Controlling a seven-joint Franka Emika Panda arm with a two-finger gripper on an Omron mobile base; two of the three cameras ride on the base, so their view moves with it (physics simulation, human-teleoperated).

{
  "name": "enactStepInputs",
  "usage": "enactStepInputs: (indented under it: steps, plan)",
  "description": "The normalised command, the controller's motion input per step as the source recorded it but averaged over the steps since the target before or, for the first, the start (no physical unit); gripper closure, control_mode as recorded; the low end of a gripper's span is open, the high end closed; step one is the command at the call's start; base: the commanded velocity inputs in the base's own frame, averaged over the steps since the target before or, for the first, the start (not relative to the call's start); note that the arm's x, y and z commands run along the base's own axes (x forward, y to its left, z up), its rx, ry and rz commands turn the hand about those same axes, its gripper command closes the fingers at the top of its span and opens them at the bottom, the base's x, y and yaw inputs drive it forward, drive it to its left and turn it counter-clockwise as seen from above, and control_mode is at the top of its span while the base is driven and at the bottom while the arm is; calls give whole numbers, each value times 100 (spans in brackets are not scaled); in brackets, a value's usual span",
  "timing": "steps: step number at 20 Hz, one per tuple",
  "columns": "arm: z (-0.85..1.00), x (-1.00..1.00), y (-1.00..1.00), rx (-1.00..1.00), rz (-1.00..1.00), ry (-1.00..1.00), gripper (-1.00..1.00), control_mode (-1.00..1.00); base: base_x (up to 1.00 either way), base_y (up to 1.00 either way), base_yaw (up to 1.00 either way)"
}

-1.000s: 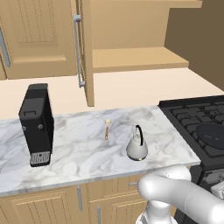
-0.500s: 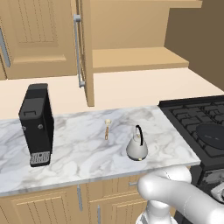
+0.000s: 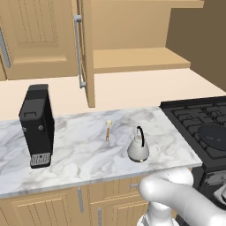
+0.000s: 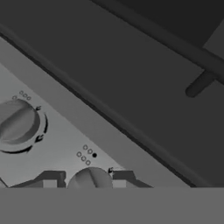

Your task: Pick the pan from the cabinet and place it on the stove. Then turn on the stove burner for the pan.

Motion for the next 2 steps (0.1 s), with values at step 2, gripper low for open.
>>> enactStepInputs:
  steps: [2]
  plan:
    - [17, -13, 0, -19, 0, 0, 100, -100, 0, 0, 0]
